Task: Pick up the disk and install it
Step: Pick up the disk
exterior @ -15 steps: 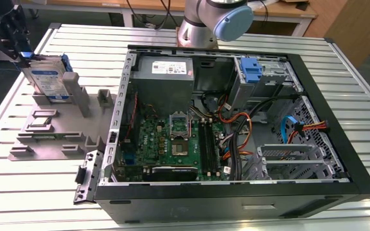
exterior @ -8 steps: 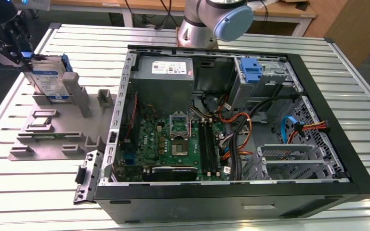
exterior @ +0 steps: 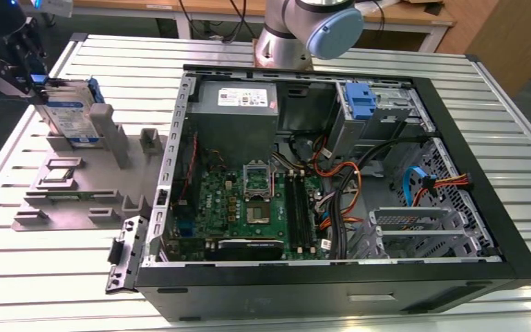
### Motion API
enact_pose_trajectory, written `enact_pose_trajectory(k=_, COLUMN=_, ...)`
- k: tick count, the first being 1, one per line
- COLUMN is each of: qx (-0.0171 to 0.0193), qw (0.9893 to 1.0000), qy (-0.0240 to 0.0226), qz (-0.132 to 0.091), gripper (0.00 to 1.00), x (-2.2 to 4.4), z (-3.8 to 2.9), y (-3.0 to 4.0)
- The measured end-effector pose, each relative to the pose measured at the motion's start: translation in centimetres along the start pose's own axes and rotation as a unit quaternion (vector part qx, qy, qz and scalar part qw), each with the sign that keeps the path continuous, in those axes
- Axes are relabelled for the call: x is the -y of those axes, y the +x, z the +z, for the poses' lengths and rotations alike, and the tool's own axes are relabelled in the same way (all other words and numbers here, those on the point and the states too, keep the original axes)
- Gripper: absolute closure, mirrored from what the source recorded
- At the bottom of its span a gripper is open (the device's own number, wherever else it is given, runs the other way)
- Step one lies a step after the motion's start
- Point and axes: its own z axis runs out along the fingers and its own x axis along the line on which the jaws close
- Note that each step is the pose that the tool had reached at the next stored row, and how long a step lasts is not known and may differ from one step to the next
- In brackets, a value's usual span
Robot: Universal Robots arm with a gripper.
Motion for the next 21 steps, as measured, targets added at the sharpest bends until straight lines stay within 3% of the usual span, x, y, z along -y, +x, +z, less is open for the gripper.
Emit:
enact_pose_trajectory(k=8, qx=0.0000, qw=1.0000, qy=0.0000, qz=0.001, gripper=0.53, x=0.01, z=0.37, y=0.02)
enact_pose_trajectory(k=21, qx=0.0000, qw=1.0000, qy=0.0000, qz=0.001, gripper=0.53, x=0.01, z=0.41, y=0.02)
